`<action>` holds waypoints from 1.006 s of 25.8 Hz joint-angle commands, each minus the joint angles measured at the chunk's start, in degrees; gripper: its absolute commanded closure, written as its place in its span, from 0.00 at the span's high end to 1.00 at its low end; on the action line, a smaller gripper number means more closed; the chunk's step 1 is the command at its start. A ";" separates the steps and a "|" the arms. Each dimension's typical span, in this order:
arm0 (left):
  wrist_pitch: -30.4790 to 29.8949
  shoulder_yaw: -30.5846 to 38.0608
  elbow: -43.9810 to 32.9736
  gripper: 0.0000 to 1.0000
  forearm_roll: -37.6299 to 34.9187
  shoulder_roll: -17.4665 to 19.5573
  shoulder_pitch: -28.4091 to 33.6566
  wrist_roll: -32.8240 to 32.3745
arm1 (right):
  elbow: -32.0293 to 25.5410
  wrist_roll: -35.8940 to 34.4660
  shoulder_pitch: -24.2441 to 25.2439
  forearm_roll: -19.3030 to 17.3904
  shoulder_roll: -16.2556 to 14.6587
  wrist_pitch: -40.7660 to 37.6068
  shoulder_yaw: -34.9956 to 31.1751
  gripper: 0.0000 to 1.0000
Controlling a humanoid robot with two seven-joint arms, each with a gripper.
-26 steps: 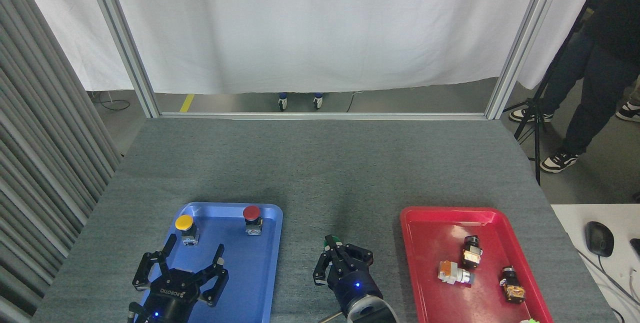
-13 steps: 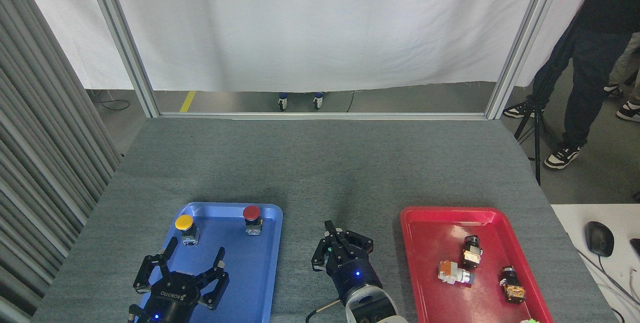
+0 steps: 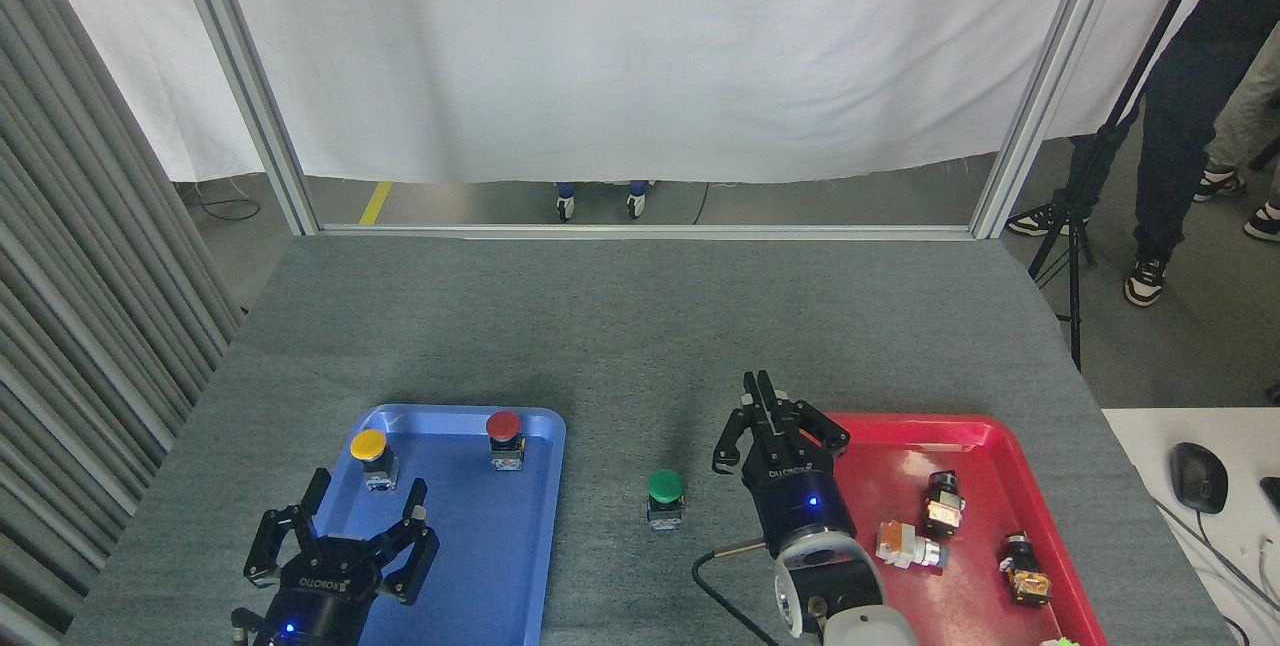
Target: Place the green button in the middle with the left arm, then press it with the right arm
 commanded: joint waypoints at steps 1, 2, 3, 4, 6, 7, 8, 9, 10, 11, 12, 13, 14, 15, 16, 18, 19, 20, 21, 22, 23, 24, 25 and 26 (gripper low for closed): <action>-0.41 0.16 -0.44 1.00 0.51 0.01 0.15 0.24 | -0.27 -0.60 1.02 -2.80 -2.07 -3.96 -5.72 1.00; -0.41 0.16 -0.44 1.00 0.60 0.19 0.15 0.24 | -0.27 -0.60 1.29 -4.12 -2.68 -5.02 -6.69 1.00; -0.23 0.25 -0.36 1.00 0.60 0.19 0.15 0.16 | -0.27 -0.69 1.37 -4.91 -3.65 -5.81 -7.48 1.00; -0.06 0.34 -0.36 1.00 0.60 0.19 0.06 -0.11 | -0.27 -1.04 1.55 -5.52 -4.44 -6.16 -8.01 1.00; -0.06 0.34 -0.44 1.00 0.60 0.27 -0.03 -0.37 | -0.27 -1.57 2.60 -5.70 -5.41 -6.34 -8.36 1.00; -0.14 0.34 -0.44 1.00 0.60 0.27 -0.03 -0.46 | -0.27 -1.57 3.04 -5.70 -5.67 -6.34 -8.36 1.00; -0.41 0.34 -0.44 1.00 0.69 0.27 0.06 -0.46 | -0.27 -1.57 3.40 -5.70 -5.76 -6.34 -8.45 1.00; -0.50 0.25 -0.53 1.00 0.69 0.27 0.15 -0.46 | -0.27 -1.57 3.75 -5.70 -5.85 -6.25 -8.45 1.00; -0.58 0.25 -0.53 1.00 0.69 0.27 0.15 -0.46 | -0.27 -1.57 4.10 -5.70 -5.85 -6.16 -8.62 1.00; -0.58 0.25 -0.62 1.00 0.69 0.27 0.23 -0.46 | -0.27 -1.57 4.54 -5.70 -5.93 -6.16 -8.97 1.00; -0.67 0.25 -0.80 1.00 0.69 0.27 0.23 -0.55 | -0.27 -1.57 5.24 -5.70 -5.93 -6.25 -9.68 1.00; -0.67 0.25 -0.88 1.00 0.69 0.27 0.23 -0.55 | -0.36 -1.65 5.86 -5.70 -5.85 -6.34 -10.12 1.00; -0.67 0.25 -0.97 1.00 0.69 0.27 0.23 -0.55 | -0.45 -1.65 6.47 -5.70 -5.93 -6.34 -10.29 1.00; -0.67 0.25 -0.97 1.00 0.69 0.27 0.23 -0.64 | -0.62 -1.74 6.91 -5.70 -5.93 -6.34 -10.38 1.00; -0.67 0.25 -1.06 1.00 0.69 0.27 0.23 -0.72 | -0.80 -1.92 7.53 -5.70 -5.93 -6.34 -10.38 1.00; -0.67 0.25 -0.97 1.00 0.69 0.27 0.15 -0.72 | -1.41 -2.53 8.41 -5.70 -5.85 -6.34 -10.47 1.00; -0.67 0.25 -0.97 1.00 0.69 0.36 0.23 -0.72 | -2.03 -2.62 8.85 -5.70 -5.85 -6.34 -10.47 1.00; -0.67 0.25 -0.97 1.00 0.69 0.36 0.15 -0.72 | -2.64 -2.71 9.28 -5.70 -5.85 -6.34 -10.47 1.00; -0.67 0.25 -0.97 1.00 0.69 0.36 0.15 -0.72 | -3.35 -2.71 9.72 -5.70 -5.76 -6.34 -10.47 1.00; -0.67 0.25 -0.97 1.00 0.69 0.36 0.15 -0.72 | -3.88 -2.71 10.08 -5.70 -5.76 -6.25 -10.47 1.00; -0.67 0.25 -0.97 1.00 0.69 0.36 0.15 -0.72 | -4.31 -2.71 10.25 -5.70 -5.67 -6.07 -10.47 1.00; -0.67 0.25 -0.97 1.00 0.69 0.36 0.15 -0.72 | -4.40 -2.71 10.43 -5.70 -5.67 -6.07 -10.47 1.00; -0.67 0.25 -0.97 1.00 0.69 0.36 0.15 -0.72 | -4.40 -2.71 10.43 -5.70 -5.67 -5.90 -10.47 1.00; -0.67 0.25 -0.97 1.00 0.69 0.45 0.15 -0.72 | -4.40 -2.71 10.43 -5.70 -5.67 -5.81 -10.47 1.00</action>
